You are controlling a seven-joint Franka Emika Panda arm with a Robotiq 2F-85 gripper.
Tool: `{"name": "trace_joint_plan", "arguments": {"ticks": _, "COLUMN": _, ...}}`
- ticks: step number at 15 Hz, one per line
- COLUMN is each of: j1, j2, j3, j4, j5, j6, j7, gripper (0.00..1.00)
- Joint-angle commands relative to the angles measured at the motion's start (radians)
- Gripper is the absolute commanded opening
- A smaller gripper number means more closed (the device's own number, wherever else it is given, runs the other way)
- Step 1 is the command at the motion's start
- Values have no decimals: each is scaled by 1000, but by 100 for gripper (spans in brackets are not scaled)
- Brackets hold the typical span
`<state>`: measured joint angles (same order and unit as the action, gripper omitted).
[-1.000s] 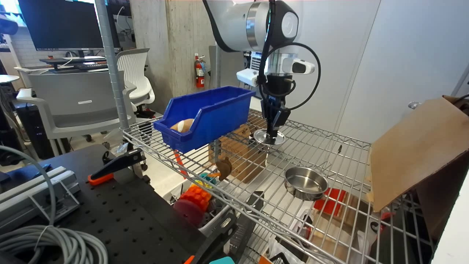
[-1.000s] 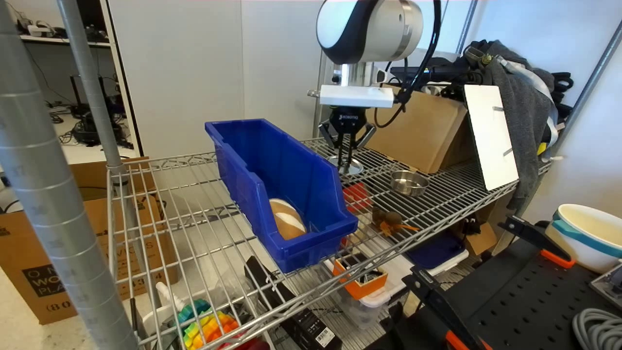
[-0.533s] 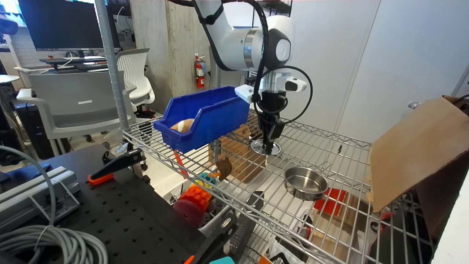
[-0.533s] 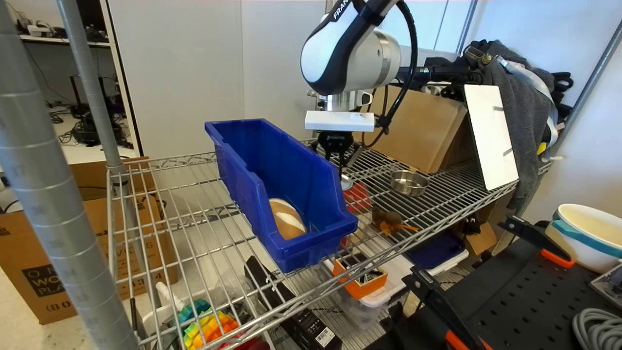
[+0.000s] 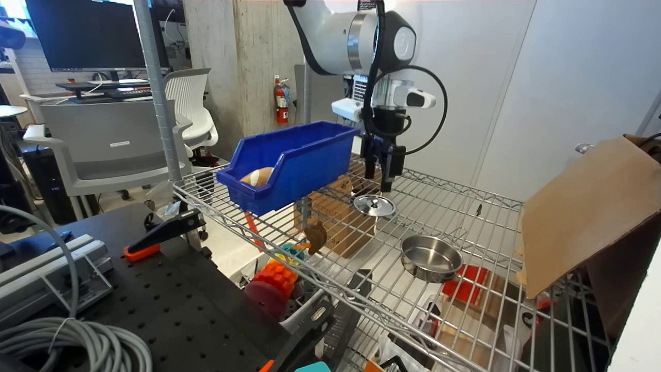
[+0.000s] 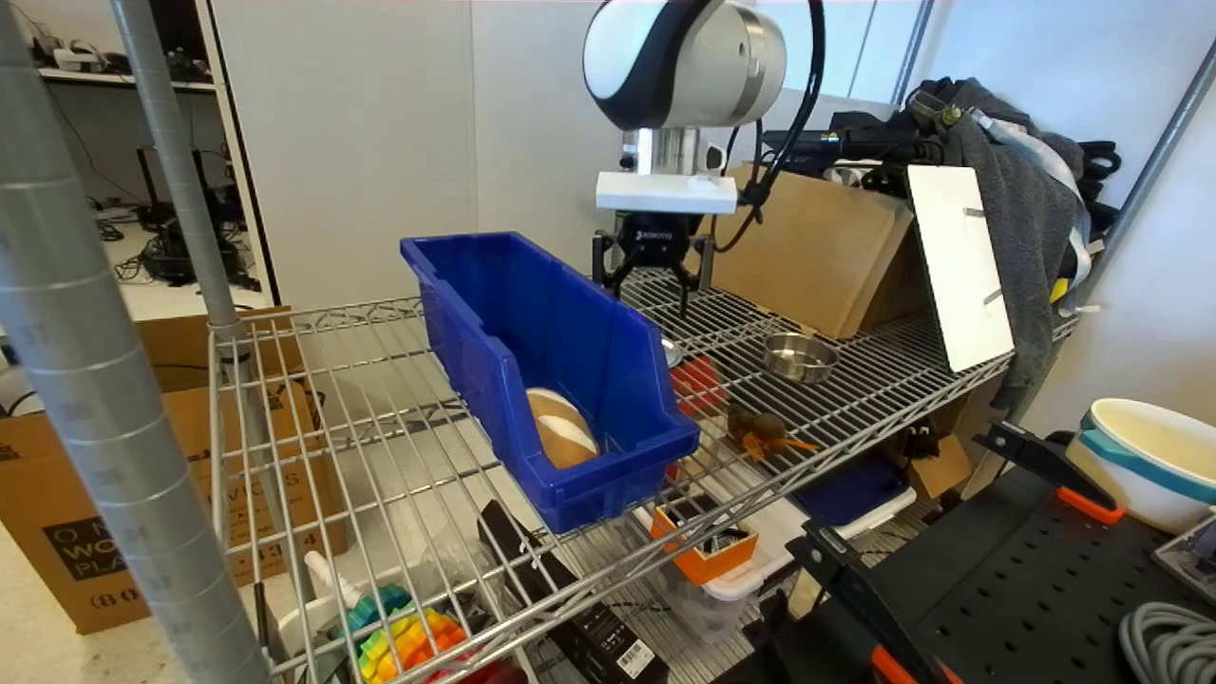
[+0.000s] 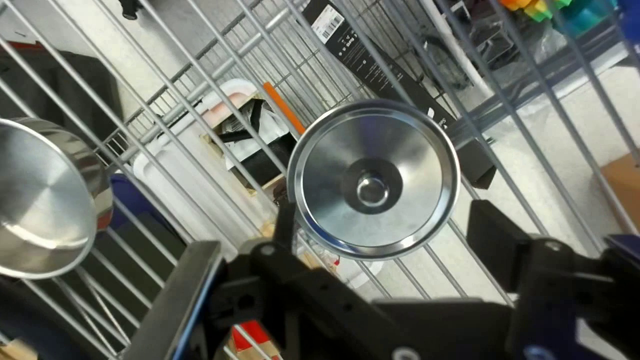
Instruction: Remove the lid from the silver pot
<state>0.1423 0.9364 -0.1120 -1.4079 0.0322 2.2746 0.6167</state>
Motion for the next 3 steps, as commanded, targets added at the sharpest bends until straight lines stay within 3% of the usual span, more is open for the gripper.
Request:
{"name": "trace_joint_plan", "arguments": {"ticks": 1, "j1": -13, "j2": -219, "j3": 17, "j4": -191, "j5": 26, "j6": -147, "j7": -37, "gripper": 100}}
{"name": "trace_joint_plan", "arguments": {"ticks": 2, "j1": -1, "j2": -86, "j3": 3, "j4": -60, "j5": 2, "j6": -82, "j7": -14, "gripper": 99}}
{"name": "trace_joint_plan", "arguments": {"ticks": 3, "j1": -3, "j2": -133, "j3": 5, "j4": -96, "j5": 4, "j6": -120, "j7": -15, "gripper": 100}}
